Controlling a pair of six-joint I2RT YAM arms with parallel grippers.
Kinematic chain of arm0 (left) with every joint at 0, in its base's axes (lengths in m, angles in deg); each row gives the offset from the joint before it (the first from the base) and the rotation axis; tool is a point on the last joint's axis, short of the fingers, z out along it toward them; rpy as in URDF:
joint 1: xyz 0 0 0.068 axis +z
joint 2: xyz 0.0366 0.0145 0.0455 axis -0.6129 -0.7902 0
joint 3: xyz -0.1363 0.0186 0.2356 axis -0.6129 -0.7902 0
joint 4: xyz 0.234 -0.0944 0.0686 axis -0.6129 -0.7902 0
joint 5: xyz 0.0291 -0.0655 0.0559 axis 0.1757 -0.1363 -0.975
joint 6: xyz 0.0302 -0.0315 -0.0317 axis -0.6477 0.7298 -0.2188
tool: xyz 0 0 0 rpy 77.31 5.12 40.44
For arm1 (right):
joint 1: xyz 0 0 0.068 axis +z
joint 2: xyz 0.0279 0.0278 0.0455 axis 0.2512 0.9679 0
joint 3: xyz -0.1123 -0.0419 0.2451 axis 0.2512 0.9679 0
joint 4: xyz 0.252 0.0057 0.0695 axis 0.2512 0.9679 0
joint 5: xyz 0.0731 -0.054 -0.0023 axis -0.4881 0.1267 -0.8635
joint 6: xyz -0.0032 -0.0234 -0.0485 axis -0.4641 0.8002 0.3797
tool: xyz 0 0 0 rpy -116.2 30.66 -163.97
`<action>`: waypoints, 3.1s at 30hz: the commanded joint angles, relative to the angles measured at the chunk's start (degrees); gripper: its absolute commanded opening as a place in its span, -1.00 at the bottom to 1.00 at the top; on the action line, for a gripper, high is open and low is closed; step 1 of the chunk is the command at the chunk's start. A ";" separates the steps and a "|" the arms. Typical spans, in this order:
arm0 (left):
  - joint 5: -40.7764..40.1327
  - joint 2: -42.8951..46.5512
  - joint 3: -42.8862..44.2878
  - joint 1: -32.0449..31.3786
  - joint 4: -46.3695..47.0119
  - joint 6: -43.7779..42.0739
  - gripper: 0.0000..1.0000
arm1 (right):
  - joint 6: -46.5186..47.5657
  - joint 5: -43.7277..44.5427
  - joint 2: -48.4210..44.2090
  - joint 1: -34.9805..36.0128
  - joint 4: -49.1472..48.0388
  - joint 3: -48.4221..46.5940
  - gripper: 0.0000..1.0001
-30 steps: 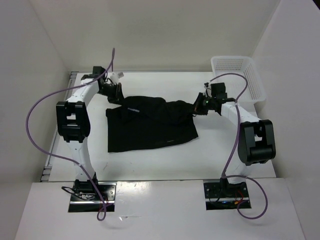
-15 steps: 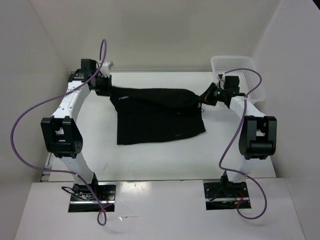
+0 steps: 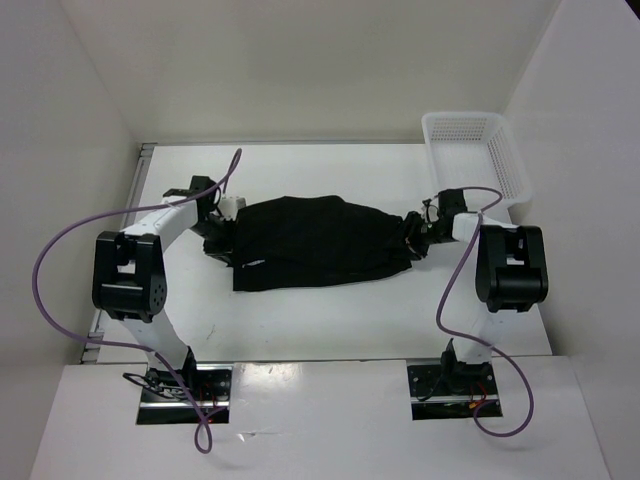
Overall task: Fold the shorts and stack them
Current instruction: Fold the shorts
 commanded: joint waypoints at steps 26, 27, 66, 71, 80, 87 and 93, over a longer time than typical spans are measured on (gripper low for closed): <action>-0.22 0.75 3.14 2.25 2.59 -0.23 -0.81 | 4.97 0.98 1.33 3.73 9.15 -6.25 -1.00; -0.22 0.75 4.89 2.26 2.59 -0.23 -0.81 | 4.98 0.29 0.80 3.21 9.95 -6.86 -1.00; 15.08 -2.31 3.85 4.98 -11.39 -0.23 -0.06 | 11.40 7.57 -6.24 -8.57 20.68 -1.16 -0.91; 14.37 -4.61 1.04 4.98 -12.00 -0.23 0.01 | 11.40 7.57 -6.24 -8.57 20.68 -1.16 -0.88; 13.67 -7.59 -0.46 2.70 -10.16 -0.23 0.03 | 11.40 7.05 -5.19 -8.57 20.68 -1.69 -0.88; 11.65 -8.91 -0.99 2.08 -9.63 -0.23 -0.30 | 11.40 6.52 -5.71 -8.57 20.68 -1.69 -0.88; 11.65 -7.24 0.24 2.08 -8.49 -0.23 -0.68 | 11.40 6.52 -5.71 -8.57 20.68 -1.69 -0.88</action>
